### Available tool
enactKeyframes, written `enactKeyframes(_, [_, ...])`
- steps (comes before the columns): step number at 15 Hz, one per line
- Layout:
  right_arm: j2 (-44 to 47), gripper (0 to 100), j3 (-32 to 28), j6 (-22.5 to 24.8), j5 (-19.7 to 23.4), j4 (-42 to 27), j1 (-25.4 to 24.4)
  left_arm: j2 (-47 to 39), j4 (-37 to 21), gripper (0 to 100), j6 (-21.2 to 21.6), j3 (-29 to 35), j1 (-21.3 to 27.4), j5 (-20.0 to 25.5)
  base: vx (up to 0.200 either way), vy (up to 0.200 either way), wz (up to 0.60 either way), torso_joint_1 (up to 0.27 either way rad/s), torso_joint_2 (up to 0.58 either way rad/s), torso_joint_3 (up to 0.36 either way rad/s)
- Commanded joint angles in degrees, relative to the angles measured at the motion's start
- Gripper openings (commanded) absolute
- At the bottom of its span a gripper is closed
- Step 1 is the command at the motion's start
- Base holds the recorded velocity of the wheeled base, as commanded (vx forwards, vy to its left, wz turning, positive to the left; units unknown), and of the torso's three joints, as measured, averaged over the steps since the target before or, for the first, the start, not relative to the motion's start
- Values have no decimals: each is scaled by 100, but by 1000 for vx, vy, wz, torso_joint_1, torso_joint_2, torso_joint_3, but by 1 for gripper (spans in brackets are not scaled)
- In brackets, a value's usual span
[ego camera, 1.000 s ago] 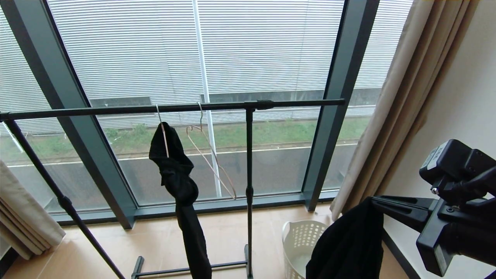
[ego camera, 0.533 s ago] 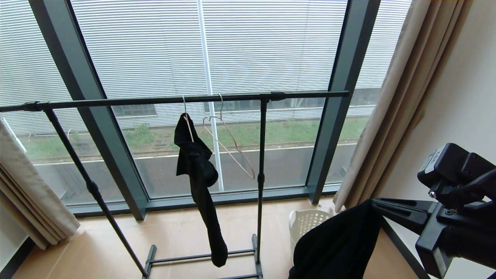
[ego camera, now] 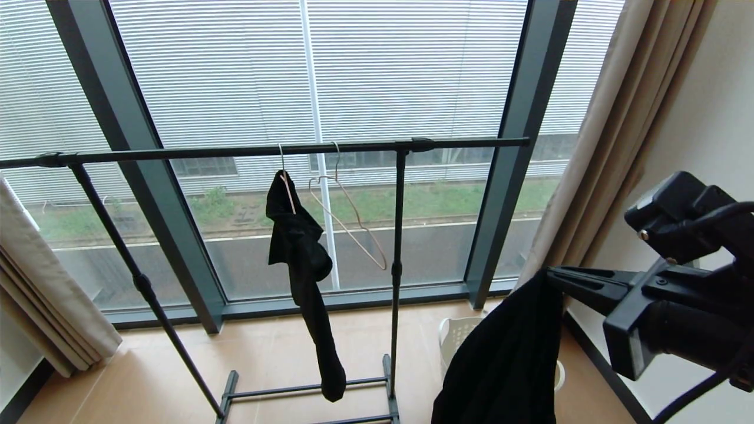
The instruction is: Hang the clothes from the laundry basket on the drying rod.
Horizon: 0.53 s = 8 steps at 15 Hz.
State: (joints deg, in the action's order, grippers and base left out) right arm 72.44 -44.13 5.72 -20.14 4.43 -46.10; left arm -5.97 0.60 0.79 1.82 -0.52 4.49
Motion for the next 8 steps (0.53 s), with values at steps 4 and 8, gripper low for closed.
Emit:
enactKeyframes(4, [913,0,-948,-976,-640,155,-382,-3894,-77,100,-800,1752,246,167,0,0,0,0,0,0])
enactKeyframes(8, [1062,0,-1159,-958,-640,507,-619,-5247,-69,100,-1134,2754,1977,-115,0,0,0,0,0,0])
